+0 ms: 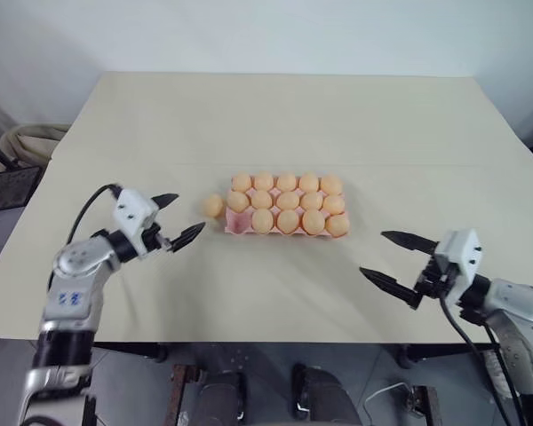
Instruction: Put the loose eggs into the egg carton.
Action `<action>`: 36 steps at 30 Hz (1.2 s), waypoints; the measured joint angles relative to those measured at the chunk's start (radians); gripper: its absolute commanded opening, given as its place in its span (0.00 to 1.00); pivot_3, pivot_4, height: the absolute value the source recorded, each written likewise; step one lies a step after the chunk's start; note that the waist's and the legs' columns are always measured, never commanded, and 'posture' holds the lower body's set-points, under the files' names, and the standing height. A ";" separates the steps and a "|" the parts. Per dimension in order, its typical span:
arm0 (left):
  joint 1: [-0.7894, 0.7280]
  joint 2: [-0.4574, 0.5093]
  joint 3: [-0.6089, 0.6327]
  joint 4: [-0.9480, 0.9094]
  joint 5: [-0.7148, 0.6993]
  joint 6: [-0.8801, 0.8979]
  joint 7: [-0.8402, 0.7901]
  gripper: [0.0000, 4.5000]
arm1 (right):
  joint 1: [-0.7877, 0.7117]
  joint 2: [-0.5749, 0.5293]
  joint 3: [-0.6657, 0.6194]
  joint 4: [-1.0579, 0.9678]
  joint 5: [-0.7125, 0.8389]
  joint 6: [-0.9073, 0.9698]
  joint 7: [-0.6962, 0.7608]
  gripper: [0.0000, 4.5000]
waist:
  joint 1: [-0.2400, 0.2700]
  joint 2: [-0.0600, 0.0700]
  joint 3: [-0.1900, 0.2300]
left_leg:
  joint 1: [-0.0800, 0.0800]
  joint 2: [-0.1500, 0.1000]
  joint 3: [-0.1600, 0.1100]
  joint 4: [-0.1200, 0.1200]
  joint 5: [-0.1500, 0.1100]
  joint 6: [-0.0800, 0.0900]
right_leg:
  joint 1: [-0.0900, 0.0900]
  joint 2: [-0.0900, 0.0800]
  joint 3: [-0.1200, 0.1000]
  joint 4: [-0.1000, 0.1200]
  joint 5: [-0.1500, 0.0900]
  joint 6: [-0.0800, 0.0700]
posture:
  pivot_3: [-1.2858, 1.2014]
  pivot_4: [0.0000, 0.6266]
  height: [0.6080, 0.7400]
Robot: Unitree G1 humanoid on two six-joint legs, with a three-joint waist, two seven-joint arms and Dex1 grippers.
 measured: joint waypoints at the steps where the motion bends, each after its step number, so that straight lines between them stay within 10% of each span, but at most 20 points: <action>1: -0.030 -0.005 -0.016 0.043 0.014 -0.010 -0.007 0.99 | 0.013 0.000 -0.014 -0.001 0.000 0.000 -0.008 1.00 | 0.000 0.000 0.000 | 0.000 0.000 0.001 0.000 0.000 0.000 | 0.000 0.000 0.000 0.001 0.000 0.000 | 0.52 0.24 1.00; 15: -0.396 -0.178 -0.097 0.746 0.150 -0.252 0.078 0.99 | 0.125 0.058 -0.046 -0.135 -0.005 -0.001 -0.131 1.00 | 0.013 -0.001 0.000 | 0.000 0.000 0.005 0.002 0.001 0.004 | -0.001 0.000 -0.001 0.002 0.002 0.003 | 0.52 0.24 1.00; 21: -0.437 -0.209 -0.095 0.834 0.167 -0.319 0.079 0.65 | 0.145 0.067 -0.046 -0.149 -0.005 -0.001 -0.141 1.00 | 0.013 -0.001 0.000 | 0.001 0.000 0.008 0.003 0.000 0.005 | -0.001 -0.001 -0.002 0.003 0.002 0.003 | 0.52 0.24 1.00; 24: -0.437 -0.209 -0.088 0.842 0.167 -0.331 0.078 0.46 | 0.146 0.067 -0.046 -0.157 -0.005 -0.003 -0.141 1.00 | 0.012 -0.001 0.000 | 0.001 0.000 0.008 0.003 -0.001 0.004 | -0.001 -0.001 -0.001 0.003 0.002 0.003 | 0.52 0.24 1.00; 36: -0.192 -0.151 0.010 0.363 -0.033 -0.292 -0.163 0.46 | 0.144 0.072 -0.043 -0.153 -0.007 -0.019 -0.132 1.00 | 0.013 -0.001 0.000 | 0.002 0.001 0.008 0.004 -0.003 0.001 | -0.001 -0.002 -0.002 0.003 0.002 0.003 | 0.52 0.24 1.00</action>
